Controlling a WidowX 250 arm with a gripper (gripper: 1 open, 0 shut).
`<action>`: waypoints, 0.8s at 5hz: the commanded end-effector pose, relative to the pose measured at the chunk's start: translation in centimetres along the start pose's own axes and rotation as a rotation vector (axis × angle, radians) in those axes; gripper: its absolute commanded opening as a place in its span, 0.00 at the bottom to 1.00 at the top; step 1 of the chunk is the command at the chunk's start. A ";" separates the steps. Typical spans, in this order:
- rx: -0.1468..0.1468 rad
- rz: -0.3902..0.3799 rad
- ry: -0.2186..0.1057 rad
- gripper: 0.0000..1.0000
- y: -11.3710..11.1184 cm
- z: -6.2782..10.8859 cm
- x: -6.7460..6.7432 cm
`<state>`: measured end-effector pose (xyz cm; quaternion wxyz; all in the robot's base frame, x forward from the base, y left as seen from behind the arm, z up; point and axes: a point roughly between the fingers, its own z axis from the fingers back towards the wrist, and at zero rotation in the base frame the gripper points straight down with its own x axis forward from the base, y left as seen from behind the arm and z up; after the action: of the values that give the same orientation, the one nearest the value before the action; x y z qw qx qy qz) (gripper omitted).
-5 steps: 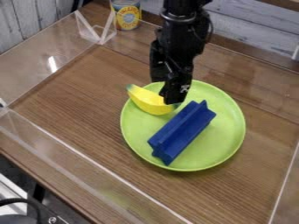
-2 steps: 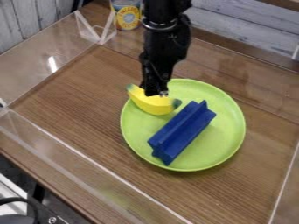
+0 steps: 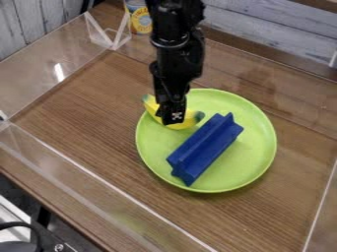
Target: Remove the banana from inside the green plate and put it on the table
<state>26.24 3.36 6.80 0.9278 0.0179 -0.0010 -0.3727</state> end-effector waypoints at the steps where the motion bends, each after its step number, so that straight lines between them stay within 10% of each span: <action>1: 0.056 -0.011 -0.052 1.00 0.5 0.8 -0.1; 4: 0.087 -0.031 -0.095 1.00 1.0 0.0 0.0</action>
<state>26.65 3.73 5.62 0.9188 0.0272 -0.0409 -0.3918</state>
